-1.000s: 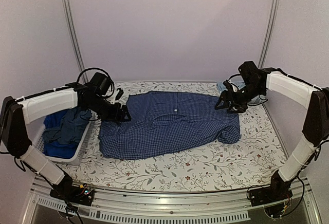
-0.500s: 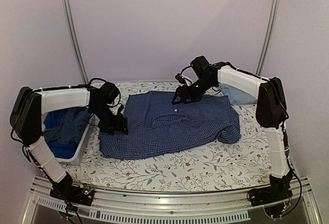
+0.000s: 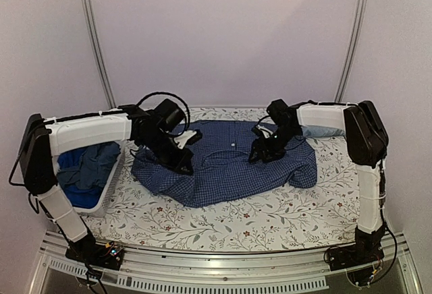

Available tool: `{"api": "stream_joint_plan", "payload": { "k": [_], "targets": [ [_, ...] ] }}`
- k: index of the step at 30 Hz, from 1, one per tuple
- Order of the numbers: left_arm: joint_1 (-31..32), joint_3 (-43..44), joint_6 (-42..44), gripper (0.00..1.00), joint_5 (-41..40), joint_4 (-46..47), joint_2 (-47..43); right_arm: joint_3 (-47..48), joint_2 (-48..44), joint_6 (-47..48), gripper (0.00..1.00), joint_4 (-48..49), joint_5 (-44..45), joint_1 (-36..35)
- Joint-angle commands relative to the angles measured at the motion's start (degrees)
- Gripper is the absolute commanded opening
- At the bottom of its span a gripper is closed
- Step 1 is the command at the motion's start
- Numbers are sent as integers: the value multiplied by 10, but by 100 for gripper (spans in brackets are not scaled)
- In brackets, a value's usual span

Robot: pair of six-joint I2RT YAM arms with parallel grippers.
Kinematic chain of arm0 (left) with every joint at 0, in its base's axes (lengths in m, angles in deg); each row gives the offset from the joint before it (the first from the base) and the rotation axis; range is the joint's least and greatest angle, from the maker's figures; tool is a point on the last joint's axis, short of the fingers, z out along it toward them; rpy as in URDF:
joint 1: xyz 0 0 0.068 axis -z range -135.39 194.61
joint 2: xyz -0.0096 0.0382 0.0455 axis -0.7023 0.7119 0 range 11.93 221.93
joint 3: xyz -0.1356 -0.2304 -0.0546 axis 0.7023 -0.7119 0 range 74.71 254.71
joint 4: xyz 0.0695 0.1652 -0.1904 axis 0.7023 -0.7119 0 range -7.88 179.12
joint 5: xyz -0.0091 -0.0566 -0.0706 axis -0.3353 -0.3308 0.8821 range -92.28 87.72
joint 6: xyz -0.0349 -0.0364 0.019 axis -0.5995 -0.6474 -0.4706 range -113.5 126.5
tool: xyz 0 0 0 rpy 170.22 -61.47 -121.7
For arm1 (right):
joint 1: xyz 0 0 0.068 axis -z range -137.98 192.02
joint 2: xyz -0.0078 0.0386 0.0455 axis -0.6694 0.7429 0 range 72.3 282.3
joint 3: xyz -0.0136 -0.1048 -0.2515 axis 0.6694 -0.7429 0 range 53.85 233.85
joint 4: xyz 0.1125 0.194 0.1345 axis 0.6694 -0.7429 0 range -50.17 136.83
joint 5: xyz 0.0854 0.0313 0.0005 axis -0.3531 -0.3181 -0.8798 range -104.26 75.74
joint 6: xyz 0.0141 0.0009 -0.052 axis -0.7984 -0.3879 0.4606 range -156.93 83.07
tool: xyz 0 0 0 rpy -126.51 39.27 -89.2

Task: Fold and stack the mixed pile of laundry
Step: Flatten out the crumpled shirt at the center of the board.

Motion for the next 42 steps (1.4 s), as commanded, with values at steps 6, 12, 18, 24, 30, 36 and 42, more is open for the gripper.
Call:
{"api": "stream_joint_plan", "payload": {
  "k": [6, 12, 18, 24, 30, 36, 42],
  "targets": [
    [228, 208, 188, 1, -116, 55, 38, -168, -301, 52, 78, 78, -21, 50],
    [172, 78, 142, 66, -63, 93, -57, -251, -444, 64, 78, 96, -8, 13],
    [14, -72, 30, 80, -78, 121, -163, -251, -443, 101, 77, 79, 21, -82],
    [-27, -138, 29, 91, 10, 151, -134, -246, -396, 147, 75, 43, 48, -160],
    [46, -194, 91, 100, -36, 256, -117, -276, -430, 125, 76, 73, 40, -163],
    [105, -172, 167, 98, -120, 322, -26, -311, -456, 115, 82, 78, 53, -163],
    [105, -78, 184, 1, -190, 233, 27, -339, -487, 113, 89, 116, 59, -163]
  ]
}}
